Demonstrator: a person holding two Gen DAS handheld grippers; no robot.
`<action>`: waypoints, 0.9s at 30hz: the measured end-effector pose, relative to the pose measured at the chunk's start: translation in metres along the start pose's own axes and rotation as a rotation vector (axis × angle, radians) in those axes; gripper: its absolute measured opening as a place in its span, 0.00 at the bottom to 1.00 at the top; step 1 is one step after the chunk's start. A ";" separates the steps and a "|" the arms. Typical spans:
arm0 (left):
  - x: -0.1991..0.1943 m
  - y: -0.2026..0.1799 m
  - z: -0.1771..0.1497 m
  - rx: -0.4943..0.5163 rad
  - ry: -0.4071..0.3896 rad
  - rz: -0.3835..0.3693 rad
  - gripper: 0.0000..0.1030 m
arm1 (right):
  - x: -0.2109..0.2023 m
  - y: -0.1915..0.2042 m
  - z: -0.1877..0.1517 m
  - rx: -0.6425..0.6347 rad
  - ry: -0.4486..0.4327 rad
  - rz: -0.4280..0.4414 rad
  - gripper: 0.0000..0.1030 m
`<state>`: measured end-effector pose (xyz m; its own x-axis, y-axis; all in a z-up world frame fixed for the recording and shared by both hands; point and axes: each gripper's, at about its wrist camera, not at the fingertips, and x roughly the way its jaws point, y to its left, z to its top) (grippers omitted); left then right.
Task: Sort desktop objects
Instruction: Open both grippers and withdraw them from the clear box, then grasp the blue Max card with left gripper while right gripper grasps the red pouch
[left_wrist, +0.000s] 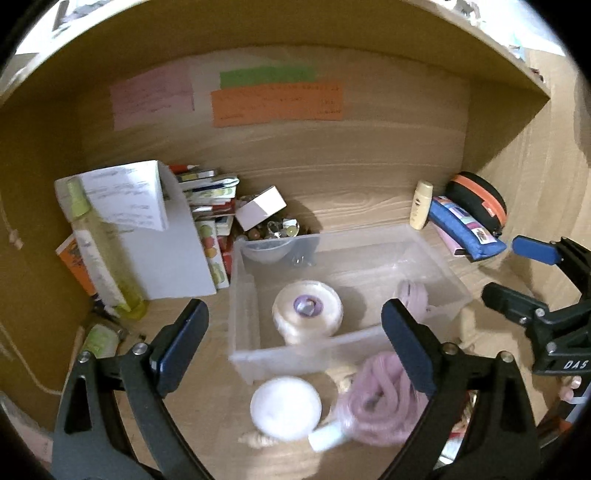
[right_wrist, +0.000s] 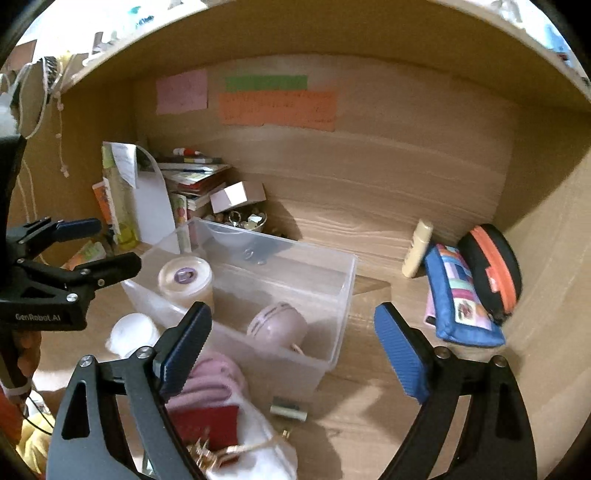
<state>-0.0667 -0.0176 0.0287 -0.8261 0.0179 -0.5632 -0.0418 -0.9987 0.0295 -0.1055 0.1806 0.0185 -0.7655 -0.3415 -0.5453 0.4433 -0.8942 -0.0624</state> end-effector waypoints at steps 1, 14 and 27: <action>-0.004 0.001 -0.004 -0.002 -0.001 -0.002 0.93 | -0.005 0.000 -0.002 0.003 -0.006 -0.002 0.90; -0.034 0.020 -0.069 -0.018 0.084 0.015 0.95 | -0.038 0.016 -0.046 0.032 0.010 -0.016 0.97; -0.054 0.004 -0.137 0.039 0.150 -0.060 0.94 | -0.030 0.029 -0.087 0.083 0.082 0.007 0.97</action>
<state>0.0545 -0.0296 -0.0539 -0.7284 0.0668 -0.6819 -0.1122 -0.9934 0.0225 -0.0286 0.1900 -0.0397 -0.7205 -0.3257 -0.6121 0.4056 -0.9140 0.0089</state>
